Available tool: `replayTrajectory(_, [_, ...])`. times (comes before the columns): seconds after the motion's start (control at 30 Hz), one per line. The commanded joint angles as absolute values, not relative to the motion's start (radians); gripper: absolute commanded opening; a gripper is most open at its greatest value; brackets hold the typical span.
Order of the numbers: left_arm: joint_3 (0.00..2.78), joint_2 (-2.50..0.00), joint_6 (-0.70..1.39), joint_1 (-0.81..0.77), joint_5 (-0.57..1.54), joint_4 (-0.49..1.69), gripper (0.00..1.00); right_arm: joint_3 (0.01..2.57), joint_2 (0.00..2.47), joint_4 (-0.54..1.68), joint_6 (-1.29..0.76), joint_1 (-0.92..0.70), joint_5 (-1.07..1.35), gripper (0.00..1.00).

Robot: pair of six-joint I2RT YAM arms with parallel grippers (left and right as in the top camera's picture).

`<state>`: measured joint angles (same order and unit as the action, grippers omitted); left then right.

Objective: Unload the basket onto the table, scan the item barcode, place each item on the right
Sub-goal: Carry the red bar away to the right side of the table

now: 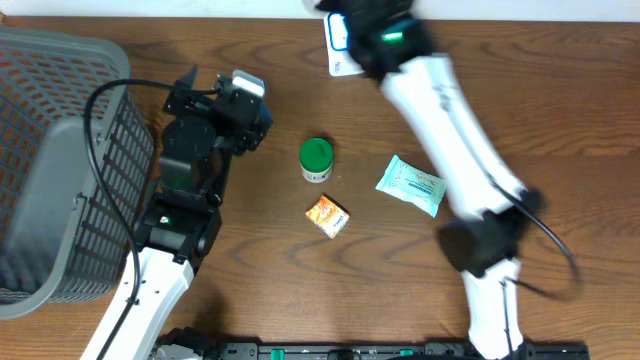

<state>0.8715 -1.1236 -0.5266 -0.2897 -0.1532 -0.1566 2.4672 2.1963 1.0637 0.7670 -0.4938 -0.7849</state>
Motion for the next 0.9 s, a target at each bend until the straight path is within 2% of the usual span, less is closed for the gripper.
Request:
replayTrajectory(0.0, [0.881,-1.122,-0.517,-0.286,-0.094,-0.216,0.98,2.47,2.082,1.259,0.414,-0.31,-0.833,0.01])
replayTrajectory(0.2, [0.881,-1.116,-0.518,-0.286,0.019,-0.22,0.98,2.444,2.067,1.462,0.068,-0.001,-0.779,0.01])
replayTrajectory(0.33, [0.881,-1.113,-0.518,-0.286,0.027,-0.22,0.98,2.328,2.067,1.48,-0.014,0.187,-0.746,0.01])
replayTrajectory(0.5, [0.881,-1.113,-0.518,-0.286,0.027,-0.219,0.98,2.111,2.067,1.367,-0.028,0.342,-0.758,0.01])
replayTrajectory(0.67, [0.881,-1.113,-0.518,-0.286,0.027,-0.218,0.98,1.814,2.067,1.198,-0.01,0.472,-0.868,0.01])
replayTrajectory(0.8, [0.881,-1.118,-0.518,-0.286,0.027,-0.218,0.98,1.629,2.067,1.048,-0.01,0.573,-0.823,0.01])
replayTrajectory(0.83, [0.881,-1.121,-0.518,-0.286,0.027,-0.218,0.98,1.591,2.067,1.018,-0.011,0.602,-0.787,0.06])
replayTrajectory(0.87, [0.881,-1.123,-0.518,-0.286,0.027,-0.218,0.98,1.573,2.067,1.003,-0.01,0.621,-0.742,0.31])
